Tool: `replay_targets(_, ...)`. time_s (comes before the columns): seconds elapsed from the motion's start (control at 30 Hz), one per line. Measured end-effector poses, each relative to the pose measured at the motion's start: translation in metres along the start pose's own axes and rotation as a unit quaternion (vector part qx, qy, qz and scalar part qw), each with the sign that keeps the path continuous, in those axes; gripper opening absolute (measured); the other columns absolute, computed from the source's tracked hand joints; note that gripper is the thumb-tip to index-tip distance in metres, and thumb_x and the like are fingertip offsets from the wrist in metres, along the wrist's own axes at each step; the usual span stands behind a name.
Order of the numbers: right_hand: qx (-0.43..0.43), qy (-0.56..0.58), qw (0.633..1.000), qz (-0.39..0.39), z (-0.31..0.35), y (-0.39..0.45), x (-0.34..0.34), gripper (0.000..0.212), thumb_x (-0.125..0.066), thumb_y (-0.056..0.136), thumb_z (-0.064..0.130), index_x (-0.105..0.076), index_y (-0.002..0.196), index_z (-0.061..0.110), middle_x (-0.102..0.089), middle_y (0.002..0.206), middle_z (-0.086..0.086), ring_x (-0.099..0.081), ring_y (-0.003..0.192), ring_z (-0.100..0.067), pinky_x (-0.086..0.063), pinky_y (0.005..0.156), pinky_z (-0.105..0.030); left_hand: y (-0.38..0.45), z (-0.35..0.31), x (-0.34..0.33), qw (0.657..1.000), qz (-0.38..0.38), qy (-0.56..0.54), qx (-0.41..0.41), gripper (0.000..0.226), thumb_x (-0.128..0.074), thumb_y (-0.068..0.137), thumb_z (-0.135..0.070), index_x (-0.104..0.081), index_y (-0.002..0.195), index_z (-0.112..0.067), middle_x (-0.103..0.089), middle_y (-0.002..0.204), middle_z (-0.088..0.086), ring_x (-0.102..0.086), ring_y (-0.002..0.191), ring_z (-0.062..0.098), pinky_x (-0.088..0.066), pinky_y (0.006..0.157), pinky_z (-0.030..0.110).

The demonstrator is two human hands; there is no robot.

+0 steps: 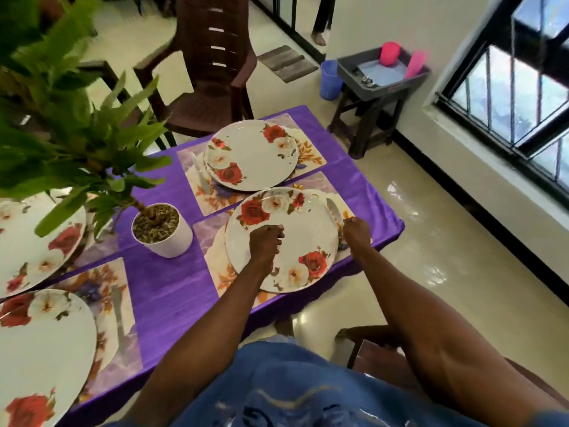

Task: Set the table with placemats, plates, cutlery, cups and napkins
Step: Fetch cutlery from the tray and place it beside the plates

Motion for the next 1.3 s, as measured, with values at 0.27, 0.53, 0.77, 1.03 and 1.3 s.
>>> replay_targets(0.27,0.025,-0.097,0.995,-0.007,-0.002,0.042,-0.009,0.022,-0.050,0.091,0.007,-0.068,0.101,-0.002,-0.067,0.095,-0.011,-0.061,0.087,-0.026,-0.048,0.072,-0.035,0.040,-0.010,-0.032,1.000,0.012,-0.003,0.026,0.007,-0.063,0.087,-0.013,-0.070,0.088,-0.010,-0.067,0.074,0.004,-0.054,0.059,0.013,-0.038,0.047,0.023)
replay_targets(0.53,0.056,-0.186,0.981,0.028,0.006,0.060,-0.020,0.018,-0.049,0.088,0.002,-0.065,0.094,0.002,-0.064,0.092,-0.010,-0.058,0.086,-0.026,-0.041,0.068,-0.030,0.054,-0.007,-0.034,0.998,-0.011,-0.003,0.057,0.012,-0.063,0.087,-0.011,-0.070,0.095,-0.004,-0.066,0.073,0.005,-0.055,0.061,0.015,-0.037,0.046,0.022)
replay_targets(0.77,0.103,-0.228,0.967,0.052,0.015,0.074,-0.016,0.010,-0.055,0.086,0.003,-0.063,0.092,0.004,-0.061,0.087,-0.006,-0.056,0.083,-0.022,-0.040,0.065,-0.029,0.056,-0.007,-0.044,0.997,-0.053,-0.009,0.057,0.013,-0.062,0.088,-0.014,-0.069,0.094,-0.005,-0.067,0.074,0.005,-0.055,0.062,0.016,-0.038,0.049,0.024)
replay_targets(1.03,0.157,-0.238,0.949,0.136,0.011,0.093,0.002,0.012,-0.050,0.090,0.008,-0.061,0.093,0.011,-0.062,0.087,-0.002,-0.057,0.085,-0.020,-0.039,0.068,-0.028,0.054,-0.009,-0.077,0.992,-0.108,-0.037,0.056,0.008,-0.064,0.088,-0.016,-0.068,0.086,-0.010,-0.067,0.072,0.006,-0.055,0.061,0.017,-0.037,0.048,0.023)
replay_targets(1.3,0.174,-0.226,0.943,0.170,0.010,0.106,0.007,0.012,-0.052,0.089,0.006,-0.063,0.088,0.010,-0.065,0.083,-0.003,-0.062,0.082,-0.021,-0.047,0.068,-0.030,0.040,-0.002,-0.098,0.988,-0.131,-0.049,0.069,0.013,-0.065,0.088,-0.019,-0.069,0.081,-0.008,-0.068,0.072,0.007,-0.055,0.062,0.019,-0.039,0.052,0.026)
Point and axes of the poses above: each hand's wrist, its own y-axis towards the middle knuckle, its own x-axis out of the back of the hand, z = x × y, the point moved 1 cm from there along y, towards the middle knuckle
